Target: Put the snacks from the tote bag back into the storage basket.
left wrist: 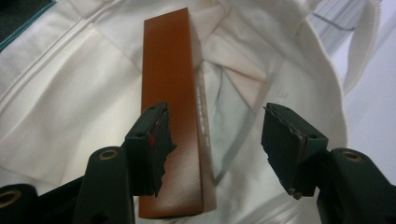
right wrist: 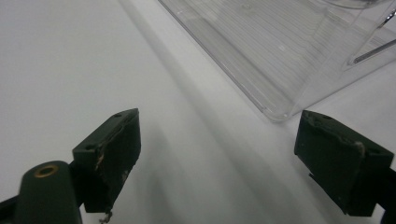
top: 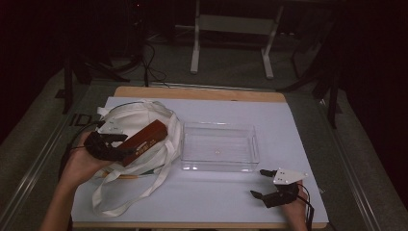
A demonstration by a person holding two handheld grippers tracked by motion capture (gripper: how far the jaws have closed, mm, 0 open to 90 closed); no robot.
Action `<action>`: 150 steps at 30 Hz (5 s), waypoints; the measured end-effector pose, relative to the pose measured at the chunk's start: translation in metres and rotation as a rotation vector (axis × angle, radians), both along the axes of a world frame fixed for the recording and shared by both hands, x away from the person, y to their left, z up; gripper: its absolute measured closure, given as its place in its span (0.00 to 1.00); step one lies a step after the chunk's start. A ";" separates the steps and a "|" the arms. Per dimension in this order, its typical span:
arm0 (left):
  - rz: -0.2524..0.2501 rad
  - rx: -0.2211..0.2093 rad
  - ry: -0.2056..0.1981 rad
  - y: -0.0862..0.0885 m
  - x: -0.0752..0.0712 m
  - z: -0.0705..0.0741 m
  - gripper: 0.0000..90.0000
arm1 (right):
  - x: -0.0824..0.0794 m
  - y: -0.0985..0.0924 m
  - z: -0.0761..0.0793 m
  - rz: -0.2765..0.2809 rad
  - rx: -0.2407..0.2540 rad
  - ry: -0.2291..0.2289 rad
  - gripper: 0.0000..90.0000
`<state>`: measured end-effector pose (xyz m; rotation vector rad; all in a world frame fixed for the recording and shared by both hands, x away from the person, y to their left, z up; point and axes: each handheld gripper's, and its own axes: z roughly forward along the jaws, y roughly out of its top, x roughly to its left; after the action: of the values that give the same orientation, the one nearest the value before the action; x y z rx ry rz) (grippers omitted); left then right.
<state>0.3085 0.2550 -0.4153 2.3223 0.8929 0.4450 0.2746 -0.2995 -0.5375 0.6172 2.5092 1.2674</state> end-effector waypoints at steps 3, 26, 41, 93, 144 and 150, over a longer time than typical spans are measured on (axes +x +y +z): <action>0.008 0.011 0.015 0.004 0.003 -0.003 0.47 | 0.000 0.000 0.000 0.000 -0.001 -0.001 0.16; 0.023 0.055 0.081 0.011 0.022 -0.012 0.46 | -0.001 0.001 0.000 0.000 -0.007 -0.004 0.16; 0.022 0.085 0.134 0.009 0.035 -0.020 0.45 | -0.001 0.001 0.000 0.001 -0.009 -0.007 0.16; 0.019 0.217 0.411 -0.006 0.063 -0.061 0.42 | -0.001 0.002 0.000 0.006 -0.015 -0.010 0.16; 0.005 0.262 0.202 0.002 0.045 -0.007 0.48 | -0.001 0.002 0.000 0.007 -0.019 -0.012 0.16; 0.001 0.256 0.188 0.005 0.042 0.003 0.48 | -0.001 0.002 0.000 0.007 -0.019 -0.012 0.16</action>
<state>0.3507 0.2596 -0.4121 2.6319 0.9736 0.3639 0.2734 -0.2975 -0.5379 0.5958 2.5132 1.2444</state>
